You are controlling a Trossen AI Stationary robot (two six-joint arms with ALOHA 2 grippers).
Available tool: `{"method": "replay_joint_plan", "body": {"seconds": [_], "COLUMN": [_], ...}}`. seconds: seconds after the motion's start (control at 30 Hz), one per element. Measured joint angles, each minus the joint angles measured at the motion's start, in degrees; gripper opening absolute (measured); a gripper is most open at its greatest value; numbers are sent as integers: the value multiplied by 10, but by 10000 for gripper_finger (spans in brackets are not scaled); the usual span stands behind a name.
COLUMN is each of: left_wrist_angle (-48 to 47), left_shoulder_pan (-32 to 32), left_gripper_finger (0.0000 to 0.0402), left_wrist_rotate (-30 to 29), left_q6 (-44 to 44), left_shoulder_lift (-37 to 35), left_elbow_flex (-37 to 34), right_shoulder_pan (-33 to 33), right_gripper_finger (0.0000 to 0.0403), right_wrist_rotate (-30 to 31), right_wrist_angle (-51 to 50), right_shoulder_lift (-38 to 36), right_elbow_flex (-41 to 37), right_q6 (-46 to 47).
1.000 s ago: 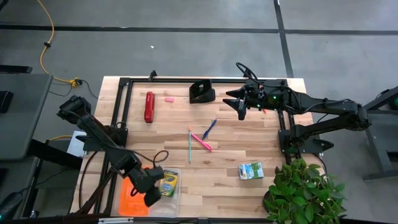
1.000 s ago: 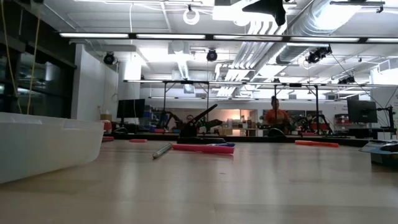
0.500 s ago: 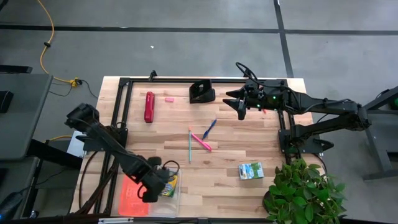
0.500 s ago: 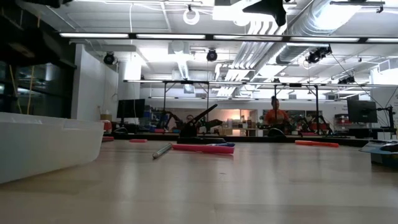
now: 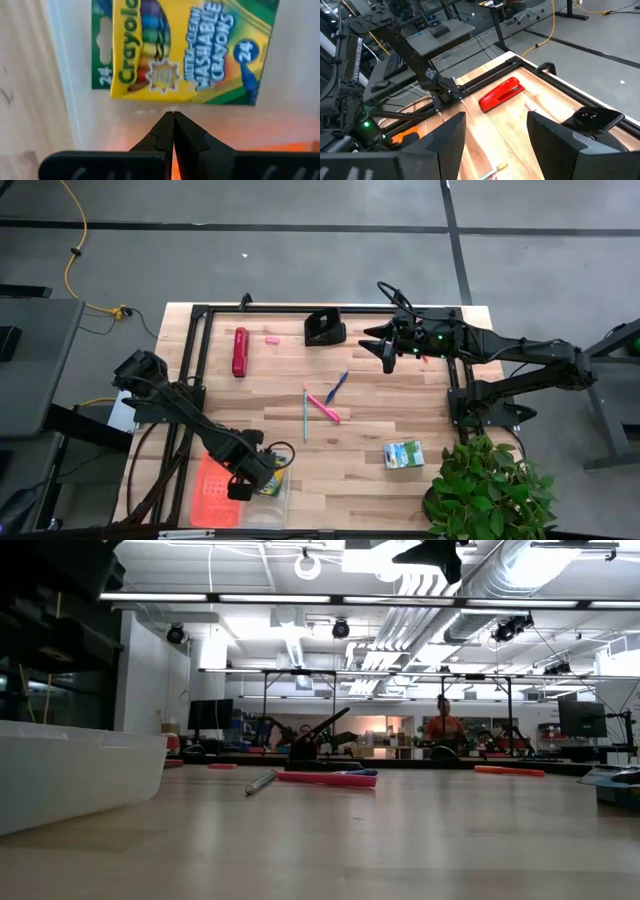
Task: Pack school essentials
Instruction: Put the top crayon box into the supply box
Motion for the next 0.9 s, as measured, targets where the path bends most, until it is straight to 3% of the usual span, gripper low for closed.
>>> {"method": "replay_joint_plan", "body": {"seconds": [0.43,0.9], "left_wrist_angle": [44,67], "left_shoulder_pan": [-1,-1], "left_gripper_finger": [0,0], "left_wrist_rotate": [43,7], "left_q6": [27,34], "left_shoulder_lift": [29,26], "left_elbow_flex": [0,1], "right_shoulder_pan": [0,0], "right_gripper_finger": [204,204], "right_wrist_rotate": [0,2], "right_wrist_angle": [-6,-7], "right_shoulder_lift": [0,0], "right_elbow_flex": [0,0], "right_q6": [0,5]}}
